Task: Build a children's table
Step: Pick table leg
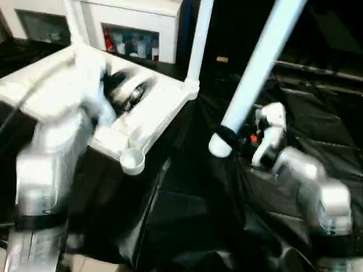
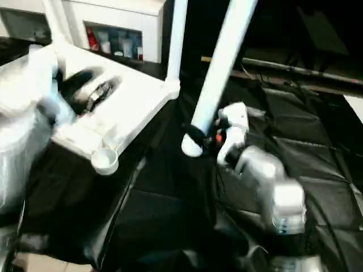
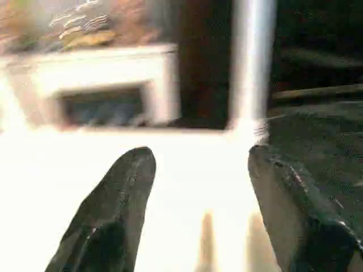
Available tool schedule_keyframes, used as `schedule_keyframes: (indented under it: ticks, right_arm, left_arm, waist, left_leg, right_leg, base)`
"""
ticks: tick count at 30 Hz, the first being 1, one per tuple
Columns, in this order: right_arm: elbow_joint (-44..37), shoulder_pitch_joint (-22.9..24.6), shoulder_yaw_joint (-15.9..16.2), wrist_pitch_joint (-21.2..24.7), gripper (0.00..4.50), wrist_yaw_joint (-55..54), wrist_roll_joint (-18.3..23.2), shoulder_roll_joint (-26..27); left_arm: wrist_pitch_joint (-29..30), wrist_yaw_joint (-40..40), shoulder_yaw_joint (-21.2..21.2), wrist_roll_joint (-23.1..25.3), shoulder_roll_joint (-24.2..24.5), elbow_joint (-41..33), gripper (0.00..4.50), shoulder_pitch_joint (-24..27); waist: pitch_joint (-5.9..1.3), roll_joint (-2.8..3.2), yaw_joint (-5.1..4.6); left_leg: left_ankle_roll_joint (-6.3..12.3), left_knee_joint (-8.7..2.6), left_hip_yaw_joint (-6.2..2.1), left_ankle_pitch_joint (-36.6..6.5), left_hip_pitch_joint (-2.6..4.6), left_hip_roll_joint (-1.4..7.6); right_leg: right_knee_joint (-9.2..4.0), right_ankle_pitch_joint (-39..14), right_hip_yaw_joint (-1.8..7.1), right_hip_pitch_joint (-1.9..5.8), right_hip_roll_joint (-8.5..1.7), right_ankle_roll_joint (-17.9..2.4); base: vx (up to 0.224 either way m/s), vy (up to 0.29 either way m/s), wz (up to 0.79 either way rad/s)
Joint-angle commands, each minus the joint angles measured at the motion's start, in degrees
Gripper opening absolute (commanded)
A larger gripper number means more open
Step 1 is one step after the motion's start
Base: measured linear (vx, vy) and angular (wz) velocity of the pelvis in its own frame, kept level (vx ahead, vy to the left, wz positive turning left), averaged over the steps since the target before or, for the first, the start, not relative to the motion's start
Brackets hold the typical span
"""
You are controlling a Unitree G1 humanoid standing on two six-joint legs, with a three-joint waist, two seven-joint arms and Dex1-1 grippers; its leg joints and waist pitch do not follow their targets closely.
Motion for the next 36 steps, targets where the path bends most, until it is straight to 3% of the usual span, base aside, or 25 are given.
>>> schedule_keyframes:
  ticks: [1, 3, 5, 6, 8, 9, 10, 11, 14, 16, 17, 18, 19, 20, 21, 22, 23, 24, 25, 26, 28, 31, 33, 34, 36]
  right_arm:
    - [-0.08, 0.61, -0.38, -5.63, 1.88, -1.69, -1.81, 1.43]
    - [0.79, 0.99, -0.19, -6.93, 1.88, -2.11, -2.28, 1.83]
    - [2.41, 1.68, -0.51, -8.89, 1.88, -2.97, -2.48, 3.35]
    - [2.56, 1.72, -0.61, -8.99, 1.88, -3.10, -2.42, 3.56]
    - [3.23, 1.82, -1.56, -8.99, 1.88, -3.37, -1.59, 4.99]
    - [3.24, 1.92, -1.58, -9.07, 1.88, -3.56, -1.55, 5.15]
    - [3.23, 2.01, -1.59, -9.14, 1.88, -3.75, -1.53, 5.29]
    - [4.41, 2.08, -2.21, -9.59, 1.88, -4.94, -1.31, 6.32]
    - [5.57, 1.78, -2.87, -10.20, 1.88, -5.66, -0.97, 7.18]
    - [6.94, 1.21, -3.46, -11.49, 1.88, -6.33, -0.71, 8.00]
    - [6.94, 1.21, -3.46, -11.49, 1.88, -6.33, -0.71, 8.00]
    - [7.94, 0.66, -3.63, -12.25, 1.88, -6.68, -1.16, 8.47]
    - [8.25, 0.55, -3.54, -12.51, 1.88, -6.73, -1.47, 8.69]
    - [8.36, 0.55, -3.45, -12.68, 1.88, -6.71, -1.64, 8.86]
    - [8.36, 0.55, -3.45, -12.68, 1.88, -6.71, -1.64, 8.86]
    - [8.36, 0.70, -3.14, -12.90, 1.88, -6.78, -1.99, 9.14]
    - [8.37, 0.72, -3.08, -12.91, 1.88, -6.75, -2.02, 9.17]
    - [8.41, 0.81, -2.89, -12.95, 1.88, -6.67, -2.14, 9.23]
    - [8.60, 0.86, -2.69, -12.90, 1.88, -6.68, -2.17, 9.13]
    - [8.70, 0.89, -2.65, -12.55, 1.88, -6.68, -1.97, 9.02]
    - [8.84, 0.85, -2.60, -11.71, 1.88, -6.48, -1.60, 8.45]
    - [8.78, 0.56, -2.83, -10.82, 1.88, -5.88, -1.30, 8.01]
    - [8.53, 0.02, -2.65, -9.53, 1.88, -4.74, -1.00, 7.25]
    - [8.37, -0.07, -2.29, -9.15, 1.88, -4.20, -1.04, 6.90]
    - [8.34, -0.28, -1.03, -9.63, 1.88, -3.54, -2.34, 5.94]
  left_arm:
    - [-4.86, 4.15, -1.15, 2.80, -0.84, 0.64, 3.01, 0.69]
    - [-5.13, 5.01, -1.67, 3.34, -0.97, 0.86, 3.01, 1.34]
    - [-5.76, 7.14, -1.95, 4.76, -1.96, 1.46, 3.01, 2.27]
    - [-5.84, 7.41, -1.93, 4.93, -2.08, 1.54, 3.01, 2.31]
    - [-6.56, 7.82, -2.08, 5.32, -2.75, 2.07, 3.01, 2.42]
    - [-7.08, 8.03, -2.23, 5.71, -2.83, 2.22, 3.01, 2.54]
    - [-7.58, 8.24, -2.38, 6.08, -2.92, 2.37, 3.01, 2.65]
    - [-9.81, 8.77, -2.93, 7.33, -3.42, 3.60, 3.01, 2.81]
    - [-10.82, 9.03, -3.35, 7.87, -3.26, 4.34, 3.01, 2.71]
    - [-11.29, 9.12, -3.59, 7.89, -3.07, 4.84, 3.01, 2.40]
    - [-11.29, 9.12, -3.59, 7.89, -3.07, 4.84, 3.01, 2.40]
    - [-11.30, 9.12, -3.51, 7.95, -2.89, 5.14, 3.01, 1.92]
    - [-10.98, 9.58, -3.46, 8.48, -2.62, 5.37, 3.01, 1.72]
    - [-11.29, 9.68, -3.36, 8.70, -2.54, 5.72, 3.01, 1.61]
    - [-11.29, 9.68, -3.36, 8.70, -2.54, 5.72, 3.01, 1.61]
    - [-10.70, 10.04, -3.23, 9.40, -2.24, 5.98, 3.01, 1.67]
    - [-10.73, 10.09, -3.21, 9.47, -2.21, 6.01, 3.01, 1.74]
    - [-10.77, 10.18, -3.15, 9.63, -2.17, 6.05, 3.01, 2.00]
    - [-10.87, 10.53, -3.01, 9.48, -2.33, 5.94, 3.01, 2.44]
    - [-10.85, 10.78, -2.84, 9.17, -2.58, 5.64, 3.01, 2.83]
    - [-9.98, 11.50, -2.08, 8.32, -3.47, 4.76, 3.01, 3.55]
    - [-10.09, 11.19, -1.78, 7.84, -3.43, 4.31, 3.01, 3.83]
    - [-9.79, 9.73, -2.53, 7.06, -3.24, 4.25, 3.01, 4.13]
    - [-9.45, 9.69, -2.57, 6.78, -3.38, 4.26, 3.01, 4.25]
    - [-9.43, 10.06, -2.27, 6.47, -3.83, 4.41, 3.01, 4.42]
  waist:
    - [-3.66, 0.86, -0.30]
    - [-3.73, 0.65, -0.32]
    - [-3.26, 0.49, 0.81]
    - [-2.94, 0.44, 1.71]
    - [-2.78, 0.72, 2.43]
    - [-3.00, 0.90, 2.63]
    - [-3.07, 1.07, 2.54]
    - [-3.20, 1.84, 1.47]
    - [-3.79, 3.23, -2.52]
    - [-3.20, 3.21, -3.88]
    - [-3.01, 2.25, -4.32]
    - [-3.44, 0.28, -4.23]
    - [-3.41, -0.49, -0.70]
    - [-4.06, -0.32, -2.49]
    - [-4.06, -0.32, -2.49]
    - [-2.91, -0.11, -2.66]
    - [-3.02, 2.67, -3.94]
    - [-4.23, 4.07, -6.08]
    - [-3.75, 5.13, -6.01]
    - [-3.55, 5.56, -6.49]
    - [-3.70, 5.73, -6.38]
    - [-4.58, 3.66, -5.82]
    - [-4.90, 0.36, -2.90]
    - [-4.64, -1.03, -1.30]
    - [-4.08, -0.33, -0.47]
  left_leg:
    - [-1.39, -4.81, -1.62, -10.46, 1.42, 4.11]
    - [-0.90, -4.97, -1.69, -12.28, 1.10, 3.96]
    - [2.77, -3.02, -1.43, -11.40, 0.43, 3.26]
    - [4.17, -0.57, -2.34, -10.00, 0.11, 3.58]
    - [4.39, 2.88, -4.65, -8.05, -1.82, 4.02]
    - [4.19, 3.27, -5.10, -7.63, -2.33, 3.85]
    - [4.44, 1.76, -5.27, -6.32, -1.96, 3.21]
    - [7.23, -2.83, -3.68, -7.11, 0.53, 2.80]
    - [11.78, -6.50, -1.60, -12.36, 4.85, 2.00]
    - [11.92, -9.63, -0.10, -17.15, 3.99, 2.57]
    - [10.48, -10.36, 0.14, -21.99, 3.40, 3.47]
    - [6.17, -9.49, 1.57, -26.89, 2.76, 2.72]
    - [1.94, 3.67, -0.05, -26.14, 3.53, 1.26]
    - [-0.43, 10.25, -8.36, -12.06, -4.37, 0.47]
    - [-0.43, 10.25, -8.36, -12.06, -4.37, 0.47]
    - [-3.74, 5.44, -8.51, -8.72, -3.86, 1.50]
    - [-6.54, -1.58, -7.91, -13.45, 0.96, 0.96]
    - [-12.77, -4.48, -9.94, -22.23, 1.28, 4.29]
    - [-16.63, -6.09, -11.19, -25.76, 0.98, 5.06]
    - [-16.45, -7.69, -12.65, -27.24, 1.44, 7.99]
    - [-9.68, -8.22, -13.40, -22.10, 1.82, 10.68]
    - [4.18, -7.18, -11.62, -19.49, 2.42, 7.51]
    - [3.87, -1.02, -4.32, -11.71, -2.81, -0.63]
    - [2.59, -0.46, -3.88, -5.70, -1.99, -0.11]
    - [1.09, -1.46, -3.56, -3.41, -1.86, 0.52]
  right_leg:
    - [-5.54, -13.48, 4.53, 2.46, -6.05, -4.97]
    - [-5.62, -16.40, 4.72, 2.74, -6.61, -4.60]
    - [-7.39, -23.41, 7.27, 3.47, -10.71, -5.73]
    - [-9.19, -30.59, 9.44, 3.85, -14.52, -5.75]
    - [-10.28, -38.73, 11.32, 4.78, -18.34, -5.26]
    - [-10.14, -38.80, 11.30, 5.05, -18.29, -5.68]
    - [-9.59, -36.07, 9.45, 4.54, -15.67, -7.19]
    - [-7.98, -28.53, 5.75, 3.09, -9.77, -8.00]
    - [-1.98, -15.16, 0.11, -0.36, -1.58, -5.45]
    - [3.29, -8.99, -2.28, -1.25, 0.09, -1.57]
    - [2.99, -8.38, -2.21, -0.42, -1.66, 0.10]
    - [-1.30, -13.22, 0.31, 0.19, -5.30, 0.76]
    - [-11.95, -34.55, 10.34, -1.34, -18.57, -1.54]
    - [-9.42, -37.57, 11.74, 5.65, -22.01, -3.80]
    - [-9.42, -37.57, 11.74, 5.65, -22.01, -3.80]
    - [-8.64, -36.48, 5.69, 4.40, -16.67, -6.30]
    - [-4.83, -29.18, -0.47, 1.07, -5.66, -6.79]
    - [0.44, -6.88, 1.32, 0.16, -1.56, -4.60]
    - [2.02, -1.51, 1.38, 0.26, -1.29, -4.37]
    - [3.04, -0.78, 1.26, -0.39, -1.19, -3.02]
    - [5.51, -6.70, 1.46, -1.78, -1.40, -0.82]
    - [2.86, -7.42, 3.20, 0.13, -2.84, -1.13]
    - [-5.42, -8.02, 6.34, 4.19, -9.07, -5.34]
    - [-6.23, -19.50, 7.21, 3.94, -9.82, 1.68]
    - [-6.94, -30.38, 6.28, 3.24, -8.81, 4.43]
  base:
    - [0.000, 0.000, 0.00]
    - [0.000, 0.000, 0.00]
    - [0.000, 0.000, 0.00]
    - [0.000, 0.000, 0.00]
    - [-0.030, 0.082, -0.08]
    - [-0.024, 0.139, -0.14]
    - [-0.024, 0.186, -0.02]
    - [-0.024, 0.186, -0.02]
    - [-0.040, 0.244, 0.13]
    - [-0.055, 0.216, 0.16]
    - [-0.060, 0.193, 0.15]
    - [-0.074, 0.133, 0.08]
    - [-0.037, 0.130, 0.04]
    - [-0.037, 0.130, 0.04]
    - [0.009, 0.219, -0.38]
    - [-0.029, 0.252, -0.32]
    - [-0.029, 0.252, -0.32]
    - [-0.086, 0.169, 0.16]
    - [-0.091, 0.111, 0.15]
    - [-0.091, 0.111, 0.15]
    - [-0.066, 0.040, 0.06]
    - [-0.079, -0.042, 0.02]
    - [-0.089, -0.106, -0.10]
    - [-0.093, -0.128, -0.18]
    - [-0.083, -0.108, -0.18]
